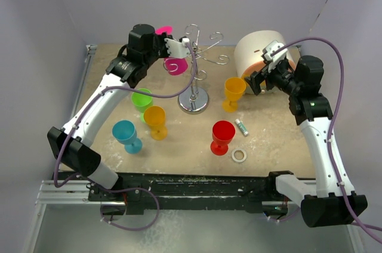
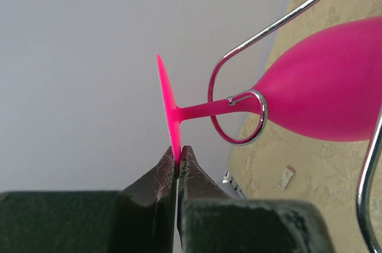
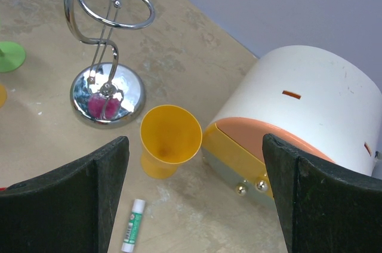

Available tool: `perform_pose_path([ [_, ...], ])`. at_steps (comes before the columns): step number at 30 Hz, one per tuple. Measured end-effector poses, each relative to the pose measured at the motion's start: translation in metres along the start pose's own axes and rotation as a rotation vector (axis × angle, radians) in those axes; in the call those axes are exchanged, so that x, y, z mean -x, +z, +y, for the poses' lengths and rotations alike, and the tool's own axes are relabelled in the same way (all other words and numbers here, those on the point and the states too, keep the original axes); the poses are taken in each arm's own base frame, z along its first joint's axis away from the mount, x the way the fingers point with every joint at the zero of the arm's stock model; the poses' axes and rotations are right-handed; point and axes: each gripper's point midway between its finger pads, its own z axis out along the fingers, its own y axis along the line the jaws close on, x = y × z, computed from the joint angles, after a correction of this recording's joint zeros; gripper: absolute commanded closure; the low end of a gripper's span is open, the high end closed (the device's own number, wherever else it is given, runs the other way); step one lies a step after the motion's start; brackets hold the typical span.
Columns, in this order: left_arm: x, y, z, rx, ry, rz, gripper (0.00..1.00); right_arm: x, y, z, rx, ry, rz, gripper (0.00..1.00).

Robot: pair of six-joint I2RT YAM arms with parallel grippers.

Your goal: Place the wine glass upside down on the wine glass rack

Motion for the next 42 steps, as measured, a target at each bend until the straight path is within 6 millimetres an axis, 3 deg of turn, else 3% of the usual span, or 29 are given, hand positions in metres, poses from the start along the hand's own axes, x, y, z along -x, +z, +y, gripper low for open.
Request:
perform_pose_path([
  [9,-0.005,0.003,-0.024,-0.073,0.016,0.006,1.00,-0.003,0.001,0.001,0.002,-0.003,0.005,0.05],
  [27,0.007,-0.009,-0.026,-0.085,0.021,-0.054,1.00,-0.004,0.001,0.000,0.003,-0.011,0.006,0.05],
  [42,0.011,-0.015,-0.032,-0.099,0.052,-0.068,0.92,-0.004,0.001,0.000,0.003,-0.011,0.006,0.05],
])
